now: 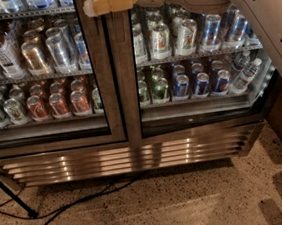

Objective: Open right fridge door

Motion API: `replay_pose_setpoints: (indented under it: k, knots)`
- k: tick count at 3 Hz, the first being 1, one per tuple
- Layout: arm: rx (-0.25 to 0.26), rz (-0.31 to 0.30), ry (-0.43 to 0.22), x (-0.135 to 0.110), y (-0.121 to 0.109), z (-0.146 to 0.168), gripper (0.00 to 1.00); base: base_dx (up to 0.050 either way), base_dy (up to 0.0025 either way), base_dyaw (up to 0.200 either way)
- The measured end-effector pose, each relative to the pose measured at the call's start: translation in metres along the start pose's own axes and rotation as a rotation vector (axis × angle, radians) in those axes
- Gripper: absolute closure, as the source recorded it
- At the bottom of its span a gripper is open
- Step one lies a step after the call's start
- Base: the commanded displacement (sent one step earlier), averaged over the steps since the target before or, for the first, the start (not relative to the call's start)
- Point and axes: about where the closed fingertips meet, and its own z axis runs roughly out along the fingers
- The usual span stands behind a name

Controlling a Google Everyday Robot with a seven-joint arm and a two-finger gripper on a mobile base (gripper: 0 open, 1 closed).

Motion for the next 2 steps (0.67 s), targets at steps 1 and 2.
replay_pose_setpoints:
  k: [1,2]
  knots:
    - [0.001,0.003,-0.017,0.000,0.001,-0.001,0.00,0.000,0.00000,0.000]
    - [-0.097,0.052,-0.134,-0.006,0.012,0.003,0.00,0.000,0.00000,0.000]
